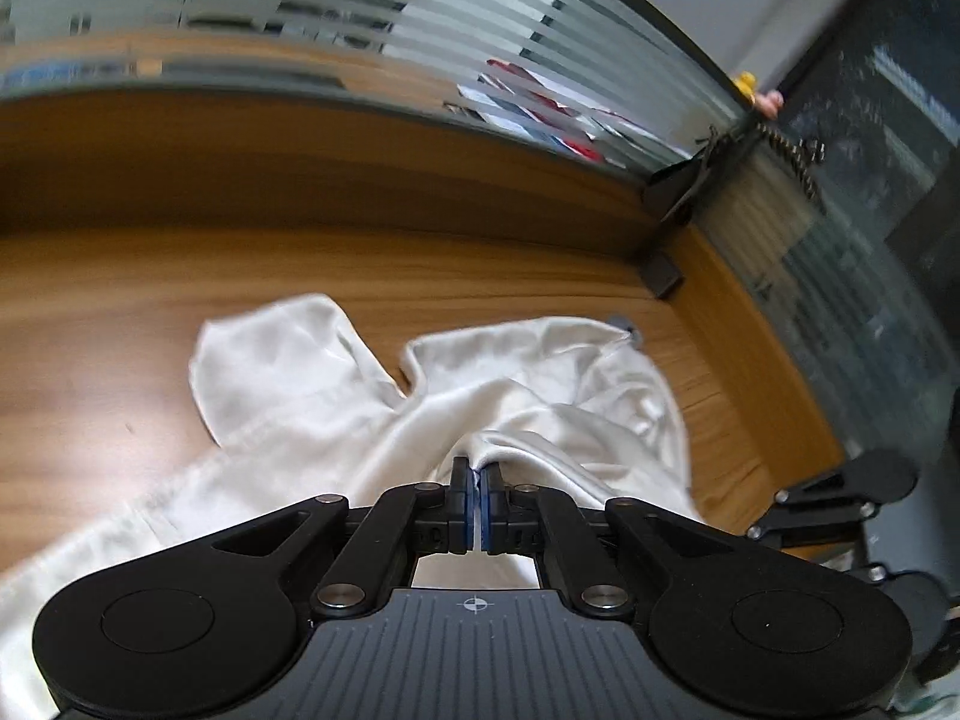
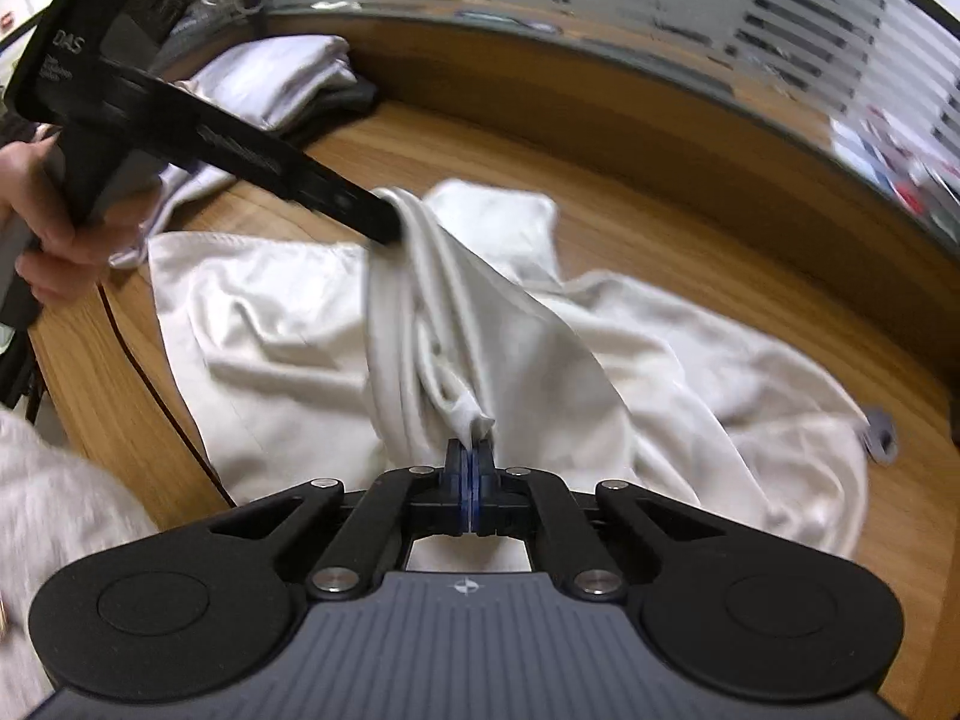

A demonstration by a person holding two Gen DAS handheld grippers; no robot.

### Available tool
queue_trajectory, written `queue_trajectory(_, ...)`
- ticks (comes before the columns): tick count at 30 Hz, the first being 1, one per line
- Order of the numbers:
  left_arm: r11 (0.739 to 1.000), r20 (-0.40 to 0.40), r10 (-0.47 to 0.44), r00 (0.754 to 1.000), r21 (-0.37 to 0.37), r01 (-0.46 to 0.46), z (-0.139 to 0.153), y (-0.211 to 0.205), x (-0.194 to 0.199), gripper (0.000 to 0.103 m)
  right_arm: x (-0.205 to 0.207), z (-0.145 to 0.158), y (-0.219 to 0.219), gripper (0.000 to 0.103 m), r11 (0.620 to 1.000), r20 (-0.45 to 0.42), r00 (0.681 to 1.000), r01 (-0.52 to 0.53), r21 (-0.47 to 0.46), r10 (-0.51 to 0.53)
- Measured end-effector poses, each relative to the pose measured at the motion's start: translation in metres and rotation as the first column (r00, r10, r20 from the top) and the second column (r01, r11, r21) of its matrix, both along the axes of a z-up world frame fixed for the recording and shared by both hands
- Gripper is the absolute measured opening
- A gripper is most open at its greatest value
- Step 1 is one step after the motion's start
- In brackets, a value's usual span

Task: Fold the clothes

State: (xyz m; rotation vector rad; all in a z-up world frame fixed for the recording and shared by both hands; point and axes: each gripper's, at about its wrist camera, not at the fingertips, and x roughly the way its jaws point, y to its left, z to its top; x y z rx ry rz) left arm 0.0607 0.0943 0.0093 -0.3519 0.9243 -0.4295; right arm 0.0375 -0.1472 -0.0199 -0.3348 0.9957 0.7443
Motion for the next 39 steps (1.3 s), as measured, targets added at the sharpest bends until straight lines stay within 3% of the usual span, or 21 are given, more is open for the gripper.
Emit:
queue_trajectory(6,0.996,0.0,-0.087,0.996,0.011,0.087,0.004,-0.026,-0.011,0.004,-0.013,0.002,-0.025,0.004,1.0,-0.027,1.0,0.008,-0.023,-0.008)
queue_trajectory(10,0.991,0.007,-0.136,0.991,0.022,0.136,0.009,-0.042,-0.017,0.004,-0.017,0.022,-0.032,0.005,0.997,-0.004,0.999,0.035,0.067,-0.034)
queue_trajectory(16,0.989,0.011,-0.149,0.989,0.026,0.148,0.015,-0.051,-0.017,0.004,-0.014,0.033,-0.019,0.008,0.985,-0.008,1.0,0.02,0.169,-0.019)
queue_trajectory(20,0.989,0.008,-0.147,0.989,0.027,0.146,0.016,-0.053,-0.017,0.004,-0.018,0.039,-0.009,0.023,0.985,-0.014,0.999,-0.026,0.168,0.029)
queue_trajectory(26,0.989,0.002,-0.143,0.99,0.029,0.143,0.017,-0.056,-0.017,0.004,-0.018,0.053,-0.029,0.023,0.983,-0.014,1.0,0.013,0.184,-0.011)
queue_trajectory(27,0.989,0.002,-0.143,0.99,0.029,0.143,0.018,-0.056,-0.017,0.004,-0.016,0.051,-0.031,0.021,0.98,-0.031,0.999,0.024,0.195,-0.018)
queue_trajectory(29,0.988,-0.001,-0.149,0.989,0.032,0.149,0.017,-0.059,-0.017,0.004,-0.011,0.045,-0.032,0.009,0.974,-0.074,0.997,0.045,0.224,-0.029)
queue_trajectory(33,0.988,-0.001,-0.152,0.988,0.03,0.152,0.018,-0.062,-0.018,0.004,-0.002,0.019,-0.022,0.003,0.958,-0.162,0.985,0.101,0.268,-0.058)
queue_trajectory(39,0.988,-0.001,-0.149,0.989,0.036,0.149,0.018,-0.062,-0.017,0.004,0.021,-0.021,-0.028,0.001,0.92,-0.168,0.942,0.323,0.224,-0.29)
